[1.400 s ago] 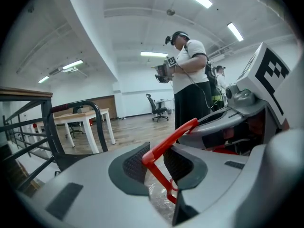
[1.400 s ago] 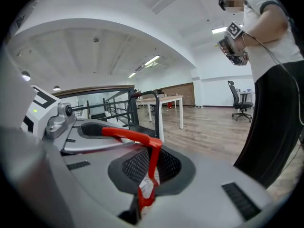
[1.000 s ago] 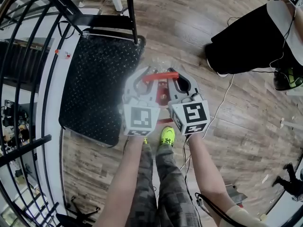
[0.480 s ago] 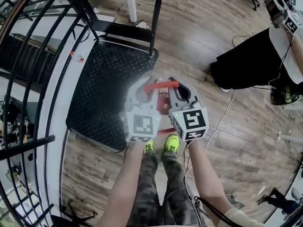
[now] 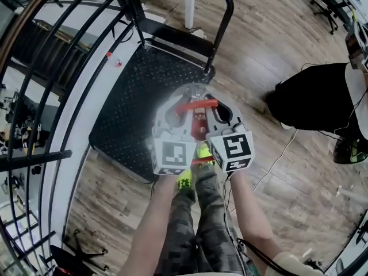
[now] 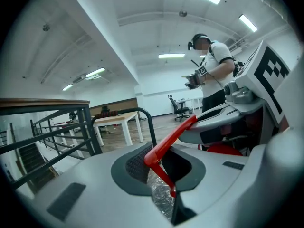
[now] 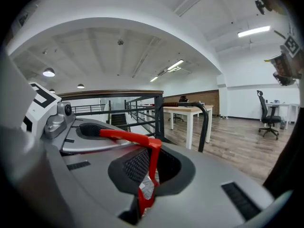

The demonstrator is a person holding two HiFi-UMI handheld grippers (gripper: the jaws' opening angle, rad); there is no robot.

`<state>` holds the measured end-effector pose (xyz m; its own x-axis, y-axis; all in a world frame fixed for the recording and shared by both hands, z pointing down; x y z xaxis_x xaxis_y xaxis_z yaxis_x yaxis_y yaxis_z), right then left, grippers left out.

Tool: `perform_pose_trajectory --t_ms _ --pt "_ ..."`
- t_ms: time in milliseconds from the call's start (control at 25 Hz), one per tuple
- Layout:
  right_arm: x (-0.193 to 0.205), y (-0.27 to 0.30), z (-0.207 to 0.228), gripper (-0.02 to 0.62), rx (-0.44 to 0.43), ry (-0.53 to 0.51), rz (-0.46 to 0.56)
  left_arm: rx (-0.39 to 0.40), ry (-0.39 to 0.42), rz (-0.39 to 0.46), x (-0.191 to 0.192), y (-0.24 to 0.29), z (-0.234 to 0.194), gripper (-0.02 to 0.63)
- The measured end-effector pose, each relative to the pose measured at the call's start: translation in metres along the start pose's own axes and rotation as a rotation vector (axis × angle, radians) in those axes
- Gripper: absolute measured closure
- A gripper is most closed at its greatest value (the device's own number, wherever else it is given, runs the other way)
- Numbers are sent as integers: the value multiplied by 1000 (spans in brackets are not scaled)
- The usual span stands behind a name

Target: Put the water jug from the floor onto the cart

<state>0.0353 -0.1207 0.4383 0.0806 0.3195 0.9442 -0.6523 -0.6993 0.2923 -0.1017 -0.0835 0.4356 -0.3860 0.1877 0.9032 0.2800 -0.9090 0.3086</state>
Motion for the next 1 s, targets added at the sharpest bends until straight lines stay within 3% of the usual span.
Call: perform_pose_trajectory --t_ms 480,1000 --pt "-25 71 -7 574 -217 -20 -1 -179 -19 -74 1 7 -50 551" --pt "-58 146 -7 574 -387 -36 -25 -348 -97 -144 3 31 -101 552"
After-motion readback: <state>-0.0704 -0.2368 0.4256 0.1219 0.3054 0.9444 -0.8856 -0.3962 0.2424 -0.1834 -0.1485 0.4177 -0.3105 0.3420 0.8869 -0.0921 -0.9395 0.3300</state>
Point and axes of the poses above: the fingertips, and each gripper's own axes: y forward along the fingers, z to its right, x out of its underside, the point moved 10 cm from there along -y, backward along the fingers, and after that the axes turned 6 degrees about y, right-handed, at the moved point
